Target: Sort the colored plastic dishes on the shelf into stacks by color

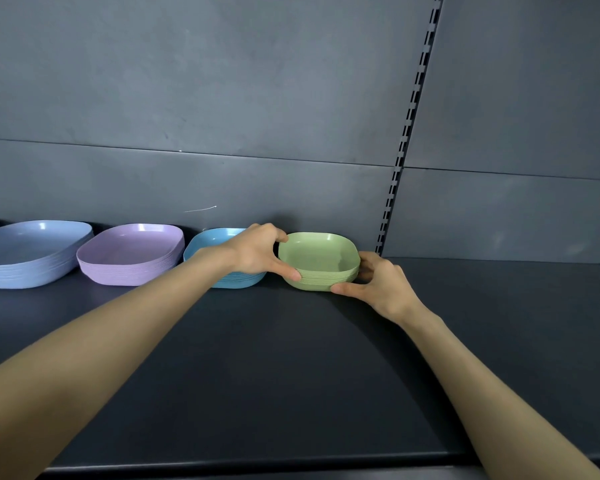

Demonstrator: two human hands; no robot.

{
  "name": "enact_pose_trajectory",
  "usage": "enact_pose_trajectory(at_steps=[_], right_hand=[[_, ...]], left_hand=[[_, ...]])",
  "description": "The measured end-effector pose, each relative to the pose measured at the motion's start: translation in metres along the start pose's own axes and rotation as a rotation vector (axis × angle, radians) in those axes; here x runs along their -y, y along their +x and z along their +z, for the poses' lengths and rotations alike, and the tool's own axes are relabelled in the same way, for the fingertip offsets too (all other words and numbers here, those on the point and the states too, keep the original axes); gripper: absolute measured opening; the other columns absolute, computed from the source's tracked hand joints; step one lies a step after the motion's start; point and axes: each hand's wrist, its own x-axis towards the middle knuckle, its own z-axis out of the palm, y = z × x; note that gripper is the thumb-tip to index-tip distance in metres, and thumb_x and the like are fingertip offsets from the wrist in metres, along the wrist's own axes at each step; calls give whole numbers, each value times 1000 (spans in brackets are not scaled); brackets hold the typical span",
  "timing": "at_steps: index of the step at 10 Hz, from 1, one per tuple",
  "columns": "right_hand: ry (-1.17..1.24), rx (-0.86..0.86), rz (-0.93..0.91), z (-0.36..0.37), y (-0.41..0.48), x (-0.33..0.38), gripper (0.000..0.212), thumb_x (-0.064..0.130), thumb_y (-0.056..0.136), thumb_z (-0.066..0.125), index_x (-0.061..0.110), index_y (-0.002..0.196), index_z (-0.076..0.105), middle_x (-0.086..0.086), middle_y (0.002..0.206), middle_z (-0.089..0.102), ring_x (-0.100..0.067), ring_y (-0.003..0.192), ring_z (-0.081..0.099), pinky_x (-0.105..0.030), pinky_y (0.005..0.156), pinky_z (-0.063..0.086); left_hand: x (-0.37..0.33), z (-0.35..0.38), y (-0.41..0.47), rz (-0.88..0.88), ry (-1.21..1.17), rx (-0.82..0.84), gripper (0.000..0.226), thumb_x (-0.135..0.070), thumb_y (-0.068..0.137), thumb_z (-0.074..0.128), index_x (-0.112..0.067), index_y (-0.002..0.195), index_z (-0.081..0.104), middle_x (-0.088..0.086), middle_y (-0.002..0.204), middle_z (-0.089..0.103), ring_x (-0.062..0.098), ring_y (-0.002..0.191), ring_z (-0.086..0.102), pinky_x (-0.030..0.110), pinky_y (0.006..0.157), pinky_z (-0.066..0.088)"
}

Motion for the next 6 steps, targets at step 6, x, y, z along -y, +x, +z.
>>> enact_pose_trajectory(at_steps=[6], right_hand=[[-414, 143, -43, -25, -2, 22, 74, 36, 71, 79, 14, 134, 47, -6, 132, 53, -25, 125, 47, -41, 104, 41]], left_hand=[[-14, -33, -34, 17, 155, -4, 46, -38, 83, 70, -17, 123, 61, 5, 118, 62, 20, 110, 56, 33, 97, 44]])
